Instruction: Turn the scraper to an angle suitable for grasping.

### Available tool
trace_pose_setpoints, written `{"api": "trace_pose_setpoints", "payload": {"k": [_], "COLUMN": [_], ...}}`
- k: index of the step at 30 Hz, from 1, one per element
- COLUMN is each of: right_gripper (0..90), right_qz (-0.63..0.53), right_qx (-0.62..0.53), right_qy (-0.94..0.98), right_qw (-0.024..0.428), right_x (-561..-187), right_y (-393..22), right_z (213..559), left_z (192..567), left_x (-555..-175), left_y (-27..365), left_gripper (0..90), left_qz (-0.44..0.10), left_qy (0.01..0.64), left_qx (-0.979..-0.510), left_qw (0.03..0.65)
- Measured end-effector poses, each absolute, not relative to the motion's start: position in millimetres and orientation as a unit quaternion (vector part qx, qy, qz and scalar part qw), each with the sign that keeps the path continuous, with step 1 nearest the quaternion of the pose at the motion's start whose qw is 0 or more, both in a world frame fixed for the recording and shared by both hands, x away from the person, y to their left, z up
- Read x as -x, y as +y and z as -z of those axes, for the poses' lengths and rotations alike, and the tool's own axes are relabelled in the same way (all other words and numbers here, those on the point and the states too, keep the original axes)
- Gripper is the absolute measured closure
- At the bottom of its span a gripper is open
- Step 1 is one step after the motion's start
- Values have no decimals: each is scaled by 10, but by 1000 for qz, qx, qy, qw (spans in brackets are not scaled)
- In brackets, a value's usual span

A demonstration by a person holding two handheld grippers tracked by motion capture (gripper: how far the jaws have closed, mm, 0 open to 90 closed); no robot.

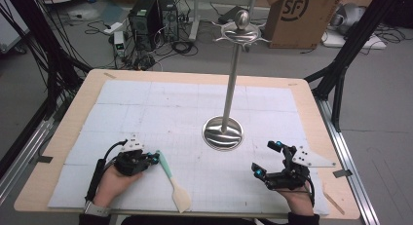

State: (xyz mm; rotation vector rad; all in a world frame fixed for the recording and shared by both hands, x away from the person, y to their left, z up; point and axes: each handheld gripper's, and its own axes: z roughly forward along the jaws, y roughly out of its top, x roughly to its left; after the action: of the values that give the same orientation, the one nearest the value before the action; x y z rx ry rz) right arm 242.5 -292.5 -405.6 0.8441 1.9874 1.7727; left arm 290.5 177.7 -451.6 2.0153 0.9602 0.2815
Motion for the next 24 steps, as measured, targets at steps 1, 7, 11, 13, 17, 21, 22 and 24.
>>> {"api": "trace_pose_setpoints", "payload": {"k": [1,7,11,13,17,21,22,24], "right_gripper": [3,4,3,4,4,4,4,4], "right_qz": [-624,-620,-620,-620,-620,-621,-621,-622], "right_qx": [-298,-301,-299,-299,-300,-298,-299,-300], "right_qy": [702,702,702,701,700,700,700,698], "right_qw": [173,178,185,188,188,189,188,187], "right_x": [-2426,-2430,-2429,-2425,-2432,-2433,-2430,-2433], "right_y": [-2924,-2932,-2943,-2946,-2955,-2954,-2955,-2961], "right_z": [4057,4056,4053,4049,4052,4049,4047,4049], "left_z": [4516,4479,4513,4512,4510,4504,4501,4478], "left_x": [-2925,-3021,-3110,-3140,-3148,-3114,-3100,-3064], "left_y": [1750,1508,1381,1354,1204,1088,1083,1079], "left_gripper": [900,900,900,900,900,900,899,899], "left_qz": [-113,-118,-110,-106,-108,-132,-140,-144], "left_qy": [387,373,366,369,355,333,326,320], "left_qx": [-807,-821,-818,-816,-823,-833,-836,-841], "left_qw": [432,415,430,432,430,422,418,412]}}
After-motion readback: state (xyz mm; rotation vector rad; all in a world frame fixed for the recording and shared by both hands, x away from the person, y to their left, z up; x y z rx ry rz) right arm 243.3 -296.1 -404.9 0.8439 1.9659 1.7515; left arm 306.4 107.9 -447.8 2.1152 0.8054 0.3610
